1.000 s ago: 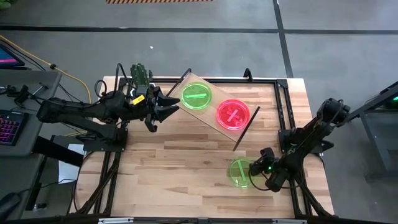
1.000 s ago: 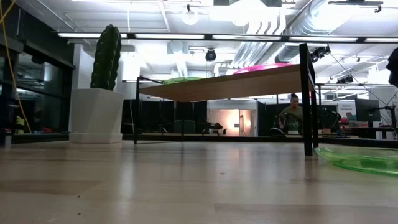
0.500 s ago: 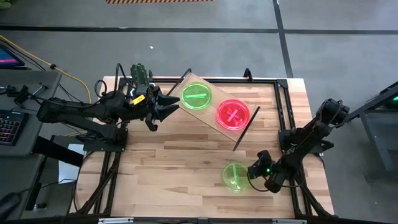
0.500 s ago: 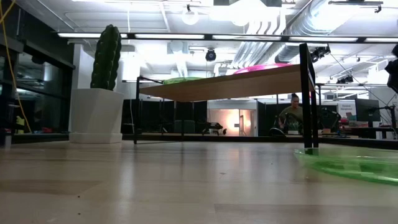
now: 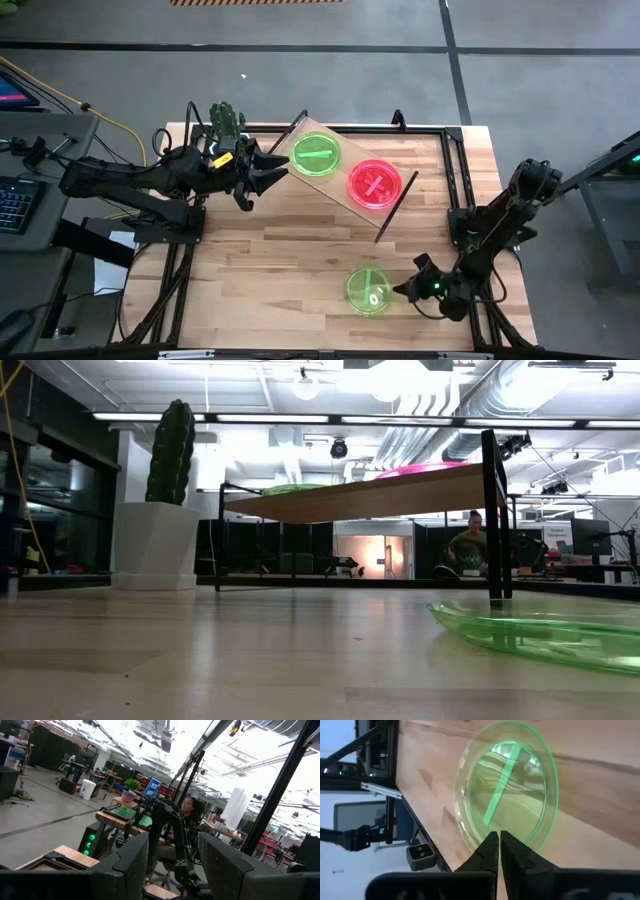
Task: Place and stack plates onto a shelf
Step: Stack the light green plate on top of the light green plate on the shelf
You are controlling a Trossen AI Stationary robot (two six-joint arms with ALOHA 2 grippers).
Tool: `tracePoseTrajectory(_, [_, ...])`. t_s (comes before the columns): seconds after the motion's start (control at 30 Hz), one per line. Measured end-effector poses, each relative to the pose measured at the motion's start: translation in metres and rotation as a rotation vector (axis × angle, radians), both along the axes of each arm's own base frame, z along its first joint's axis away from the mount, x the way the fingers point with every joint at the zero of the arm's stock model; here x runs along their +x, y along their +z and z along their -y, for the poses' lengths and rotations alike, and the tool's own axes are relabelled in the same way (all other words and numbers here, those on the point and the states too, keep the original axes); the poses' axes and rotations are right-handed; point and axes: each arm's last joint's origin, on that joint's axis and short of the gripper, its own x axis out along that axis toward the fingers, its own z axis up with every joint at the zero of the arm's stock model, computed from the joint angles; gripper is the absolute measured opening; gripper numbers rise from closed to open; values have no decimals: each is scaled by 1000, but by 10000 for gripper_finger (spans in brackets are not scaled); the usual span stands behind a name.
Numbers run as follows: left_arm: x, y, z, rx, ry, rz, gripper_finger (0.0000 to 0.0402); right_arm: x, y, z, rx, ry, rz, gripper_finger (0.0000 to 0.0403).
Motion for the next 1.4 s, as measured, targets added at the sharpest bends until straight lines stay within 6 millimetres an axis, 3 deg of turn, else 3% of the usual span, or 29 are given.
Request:
tracePoseTrajectory(0.27, [0,0,0,0,0,0,165,8,-5,14,-40,-62,-60,29])
tracePoseTrajectory(0.4, [0,0,0,-1,0,0,165,13,-10,26,-40,-107,-170,41])
tracePoseTrajectory(0.7, [0,0,0,-17,-5,2,165,25,-10,38,-85,-140,-167,58])
tracePoseTrajectory(1.0, [0,0,0,-18,-5,2,165,28,-15,38,-126,-97,-190,117])
tracePoseTrajectory(1.4, [0,0,0,-17,-5,0,165,44,-41,21,-95,-45,-151,119])
